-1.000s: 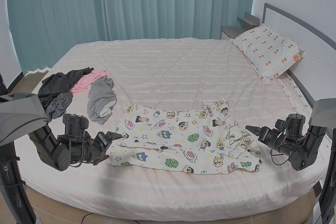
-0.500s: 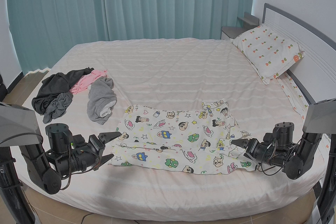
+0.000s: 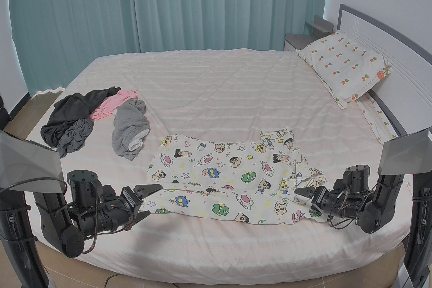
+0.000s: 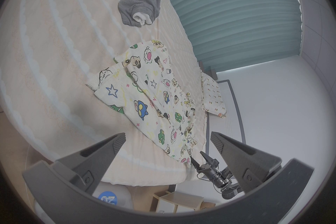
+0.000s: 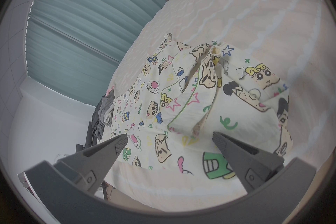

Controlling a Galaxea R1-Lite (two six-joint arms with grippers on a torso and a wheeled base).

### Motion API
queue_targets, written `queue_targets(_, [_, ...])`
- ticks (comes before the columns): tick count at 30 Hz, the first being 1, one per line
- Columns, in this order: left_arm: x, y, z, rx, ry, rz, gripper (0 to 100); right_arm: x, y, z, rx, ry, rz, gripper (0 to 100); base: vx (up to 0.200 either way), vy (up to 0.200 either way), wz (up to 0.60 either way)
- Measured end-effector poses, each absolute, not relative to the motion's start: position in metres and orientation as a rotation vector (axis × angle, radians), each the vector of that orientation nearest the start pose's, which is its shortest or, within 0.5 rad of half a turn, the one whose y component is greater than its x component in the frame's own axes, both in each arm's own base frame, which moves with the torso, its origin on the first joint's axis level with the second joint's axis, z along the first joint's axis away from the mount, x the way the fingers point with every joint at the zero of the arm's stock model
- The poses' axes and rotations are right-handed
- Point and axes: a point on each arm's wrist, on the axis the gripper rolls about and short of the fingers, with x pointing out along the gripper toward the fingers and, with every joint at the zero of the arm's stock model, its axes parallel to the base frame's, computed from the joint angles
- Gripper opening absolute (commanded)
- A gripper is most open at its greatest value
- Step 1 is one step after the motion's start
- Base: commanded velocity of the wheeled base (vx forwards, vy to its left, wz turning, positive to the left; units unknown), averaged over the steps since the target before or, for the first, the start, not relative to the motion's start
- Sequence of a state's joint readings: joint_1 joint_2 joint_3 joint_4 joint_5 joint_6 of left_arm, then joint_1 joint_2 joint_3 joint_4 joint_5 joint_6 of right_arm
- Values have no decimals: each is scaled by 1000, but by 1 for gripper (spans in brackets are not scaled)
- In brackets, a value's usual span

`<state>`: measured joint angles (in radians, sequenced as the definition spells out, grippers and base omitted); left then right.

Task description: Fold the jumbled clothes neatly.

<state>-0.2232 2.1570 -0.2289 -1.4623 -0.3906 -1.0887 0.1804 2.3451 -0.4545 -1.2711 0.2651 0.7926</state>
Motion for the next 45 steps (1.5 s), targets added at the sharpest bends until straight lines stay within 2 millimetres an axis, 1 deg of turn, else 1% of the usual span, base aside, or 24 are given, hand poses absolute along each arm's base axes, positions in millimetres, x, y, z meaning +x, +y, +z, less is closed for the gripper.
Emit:
queue_targets(9, [257, -69, 12, -1065, 764, -284, 100, 314, 62, -46, 685, 772, 181, 100, 0, 0, 0])
queue_targets(14, [257, -70, 11, -1058, 756, -267, 100, 326, 64, -48, 669, 756, 189, 100, 0, 0, 0])
queue_targets(17, [257, -71, 9, -1045, 747, -259, 100, 331, 64, -53, 661, 803, 162, 100, 0, 0, 0])
queue_targets(27, [257, -73, 7, -1035, 746, -257, 100, 346, 64, -52, 628, 756, 97, 100, 0, 0, 0])
queue_targets(28, [257, -73, 7, -1035, 747, -257, 100, 347, 63, -53, 629, 753, 93, 0, 0, 0, 0])
queue_targets(33, [257, -73, 6, -1035, 748, -256, 100, 348, 63, -54, 629, 751, 87, 0, 0, 0, 0])
queue_targets(45, [257, -73, 6, -1035, 749, -254, 100, 343, 62, -53, 627, 752, 52, 0, 0, 0, 0])
